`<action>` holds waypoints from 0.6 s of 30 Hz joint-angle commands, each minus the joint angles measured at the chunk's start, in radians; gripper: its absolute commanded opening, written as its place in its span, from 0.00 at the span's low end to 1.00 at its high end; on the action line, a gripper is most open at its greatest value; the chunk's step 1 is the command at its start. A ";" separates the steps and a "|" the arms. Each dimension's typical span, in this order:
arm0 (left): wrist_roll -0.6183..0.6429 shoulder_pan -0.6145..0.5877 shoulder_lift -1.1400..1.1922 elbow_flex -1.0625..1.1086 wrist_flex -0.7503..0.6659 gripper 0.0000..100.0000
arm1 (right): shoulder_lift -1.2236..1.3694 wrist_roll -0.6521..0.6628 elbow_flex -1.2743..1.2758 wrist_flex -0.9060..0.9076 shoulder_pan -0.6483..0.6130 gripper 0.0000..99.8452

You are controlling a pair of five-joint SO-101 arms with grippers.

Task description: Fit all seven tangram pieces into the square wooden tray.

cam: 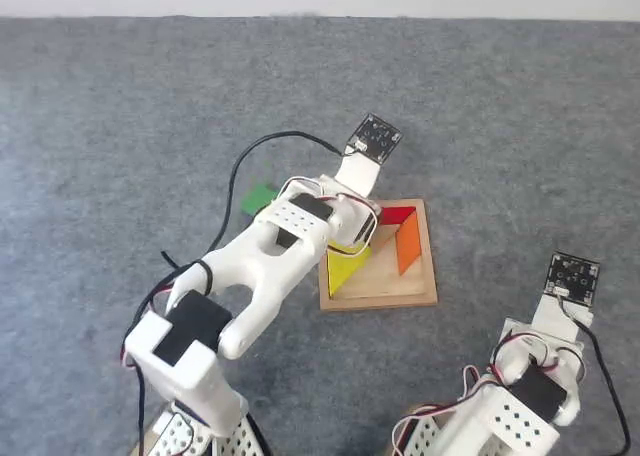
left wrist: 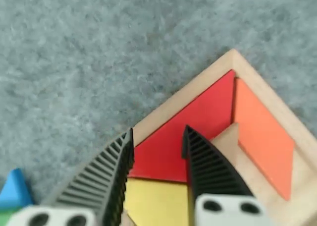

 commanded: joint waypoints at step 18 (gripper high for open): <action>-0.015 0.069 -0.278 0.180 0.026 0.15 | -0.016 0.009 0.018 0.002 -0.010 0.11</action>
